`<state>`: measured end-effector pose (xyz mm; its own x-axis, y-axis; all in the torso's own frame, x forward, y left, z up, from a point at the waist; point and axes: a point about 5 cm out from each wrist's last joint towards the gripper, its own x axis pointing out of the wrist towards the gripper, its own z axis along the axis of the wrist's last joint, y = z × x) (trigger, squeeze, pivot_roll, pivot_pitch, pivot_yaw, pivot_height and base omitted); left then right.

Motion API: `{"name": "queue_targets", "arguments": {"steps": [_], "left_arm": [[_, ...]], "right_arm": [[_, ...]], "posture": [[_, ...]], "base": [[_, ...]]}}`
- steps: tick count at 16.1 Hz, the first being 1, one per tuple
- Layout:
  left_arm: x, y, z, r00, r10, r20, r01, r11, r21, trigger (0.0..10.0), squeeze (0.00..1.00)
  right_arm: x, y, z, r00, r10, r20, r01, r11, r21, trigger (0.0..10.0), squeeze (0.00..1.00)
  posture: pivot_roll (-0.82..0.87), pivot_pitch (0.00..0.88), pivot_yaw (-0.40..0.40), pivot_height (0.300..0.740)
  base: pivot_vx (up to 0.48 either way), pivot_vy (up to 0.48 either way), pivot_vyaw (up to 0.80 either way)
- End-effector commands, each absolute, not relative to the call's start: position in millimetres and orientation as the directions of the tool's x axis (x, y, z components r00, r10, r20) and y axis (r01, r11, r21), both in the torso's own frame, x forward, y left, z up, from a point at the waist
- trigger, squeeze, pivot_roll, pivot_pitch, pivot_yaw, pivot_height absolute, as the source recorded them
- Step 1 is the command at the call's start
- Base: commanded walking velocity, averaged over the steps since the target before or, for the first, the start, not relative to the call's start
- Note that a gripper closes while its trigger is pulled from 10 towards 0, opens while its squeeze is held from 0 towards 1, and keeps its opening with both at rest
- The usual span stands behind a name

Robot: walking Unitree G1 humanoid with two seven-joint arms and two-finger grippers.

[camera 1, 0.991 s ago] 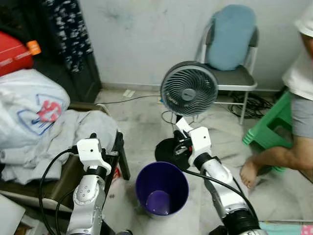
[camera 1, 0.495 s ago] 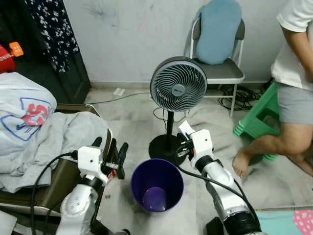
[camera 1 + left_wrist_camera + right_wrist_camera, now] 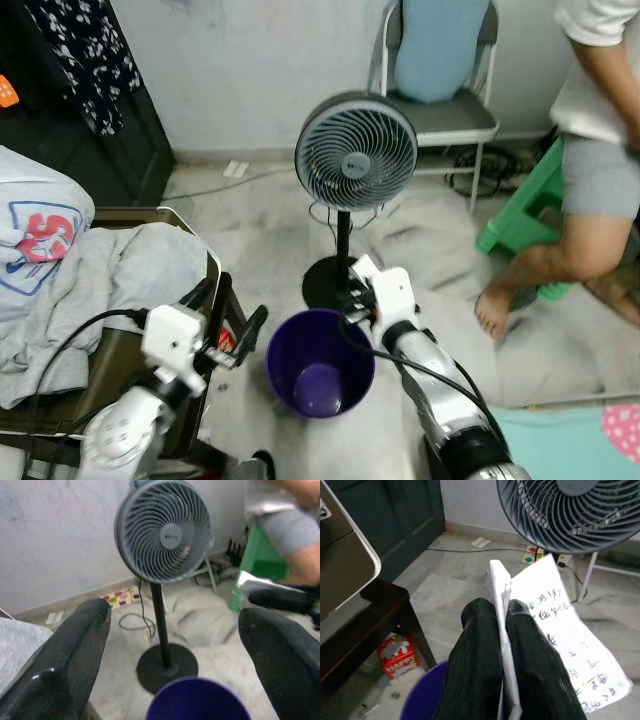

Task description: Clean up the room

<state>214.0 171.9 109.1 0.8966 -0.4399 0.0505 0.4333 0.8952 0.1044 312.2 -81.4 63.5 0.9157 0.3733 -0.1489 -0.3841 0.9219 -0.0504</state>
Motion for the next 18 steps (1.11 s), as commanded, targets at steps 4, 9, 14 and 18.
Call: {"name": "queue_targets", "arguments": {"steps": [4, 9, 14, 18], "left_arm": [[196.2, 182.6, 123.9, 0.906, -0.422, 0.024, 0.416, 0.901, 0.119, 10.0, 0.00], [176.3, 190.4, 134.9, 0.915, -0.402, -0.022, 0.402, 0.908, 0.115, 10.0, 0.00], [178.1, 193.1, 137.5, 0.911, -0.409, -0.051, 0.412, 0.905, 0.107, 10.0, 0.00], [180.8, 190.6, 136.1, 0.912, -0.406, -0.061, 0.411, 0.906, 0.100, 10.0, 0.00]], "right_arm": [[322.2, -60.3, 61.6, 0.905, 0.364, -0.219, -0.386, 0.920, -0.065, 10.0, 0.00], [322.9, -64.4, 40.3, 0.893, 0.268, -0.361, -0.305, 0.951, -0.049, 10.0, 0.00], [333.0, -73.2, 48.4, 0.920, 0.220, -0.325, -0.250, 0.967, -0.052, 10.0, 0.00], [345.1, -71.1, 70.5, 0.954, 0.216, -0.210, -0.224, 0.974, -0.016, 10.0, 0.00]], "posture": [[0.26, 0.325, 0.103, 0.740], [0.32, 0.375, 0.126, 0.740], [0.33, 0.396, 0.150, 0.740], [0.32, 0.400, 0.154, 0.740]], "base": [[0.000, 0.000, 0.00], [0.000, 0.000, 0.00], [0.000, 0.000, 0.00], [0.000, 0.000, 0.00]]}}
